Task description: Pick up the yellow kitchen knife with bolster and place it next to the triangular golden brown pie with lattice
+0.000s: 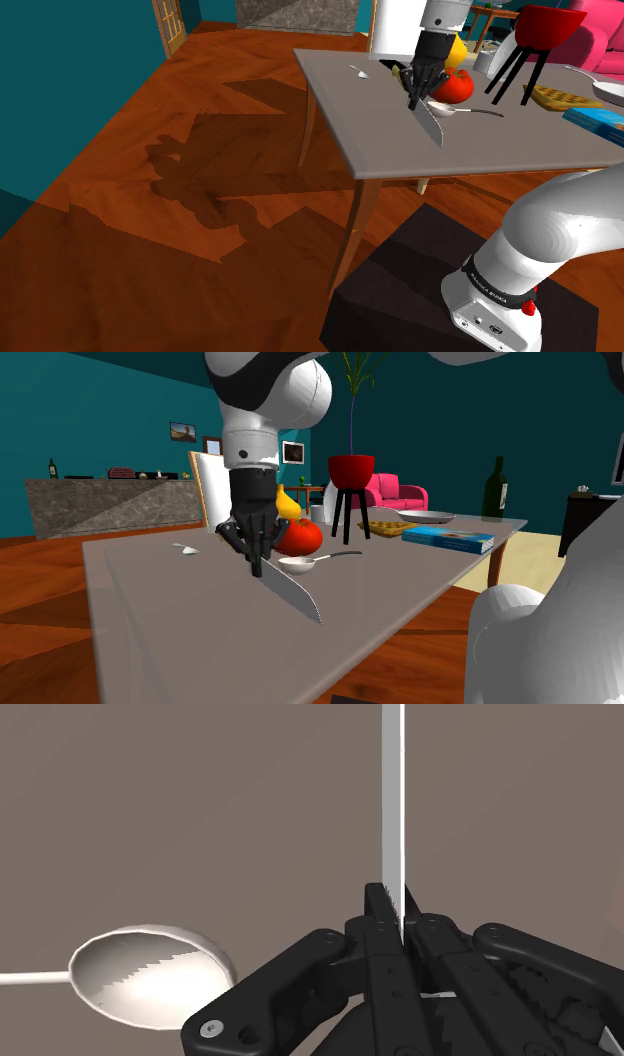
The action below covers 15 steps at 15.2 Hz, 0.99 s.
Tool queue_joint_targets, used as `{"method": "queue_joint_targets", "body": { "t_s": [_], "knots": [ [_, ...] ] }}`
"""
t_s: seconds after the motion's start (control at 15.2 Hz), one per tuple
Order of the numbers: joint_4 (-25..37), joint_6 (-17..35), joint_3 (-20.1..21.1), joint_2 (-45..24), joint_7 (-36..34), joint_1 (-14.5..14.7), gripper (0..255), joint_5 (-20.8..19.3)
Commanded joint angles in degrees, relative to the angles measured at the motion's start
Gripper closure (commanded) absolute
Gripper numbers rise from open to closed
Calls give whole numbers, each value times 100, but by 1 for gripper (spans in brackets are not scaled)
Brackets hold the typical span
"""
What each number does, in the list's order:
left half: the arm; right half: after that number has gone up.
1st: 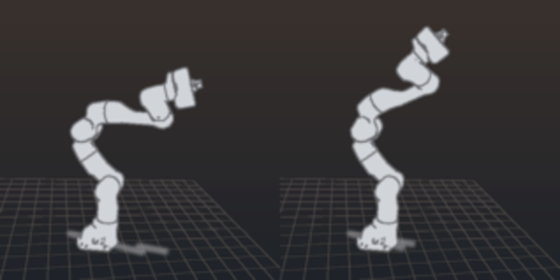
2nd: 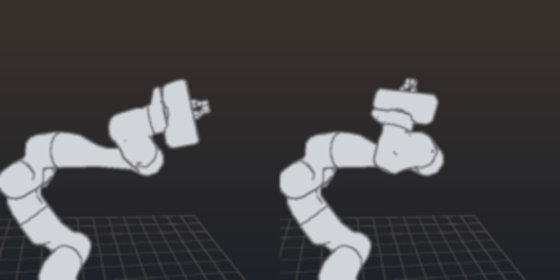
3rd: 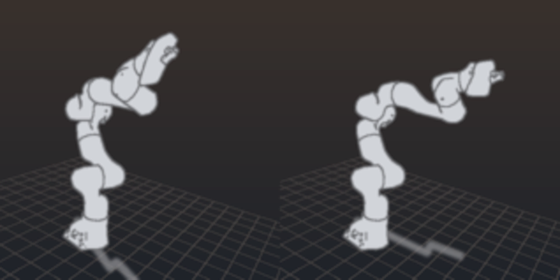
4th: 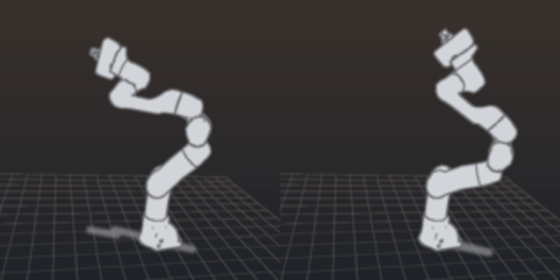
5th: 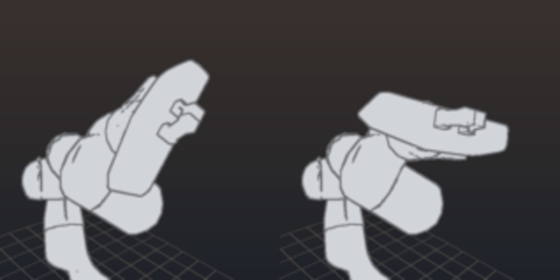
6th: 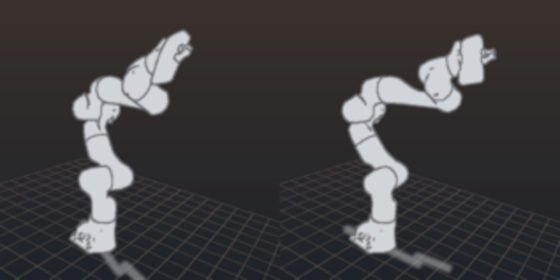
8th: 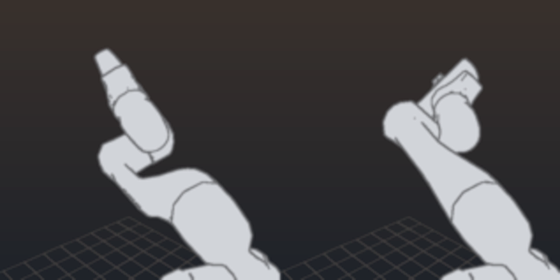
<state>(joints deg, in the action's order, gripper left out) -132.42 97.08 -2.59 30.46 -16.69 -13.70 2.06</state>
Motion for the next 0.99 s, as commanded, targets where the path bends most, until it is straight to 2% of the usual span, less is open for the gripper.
{"method": "queue_joint_targets", "body": {
  "t_s": [0.0, 0.92],
  "knots": [
    [181, -163, 0, -19, -6, 1, 255, 0],
    [1339, -1173, 1, -167, -51, 12, 255, 7]
  ]
}}
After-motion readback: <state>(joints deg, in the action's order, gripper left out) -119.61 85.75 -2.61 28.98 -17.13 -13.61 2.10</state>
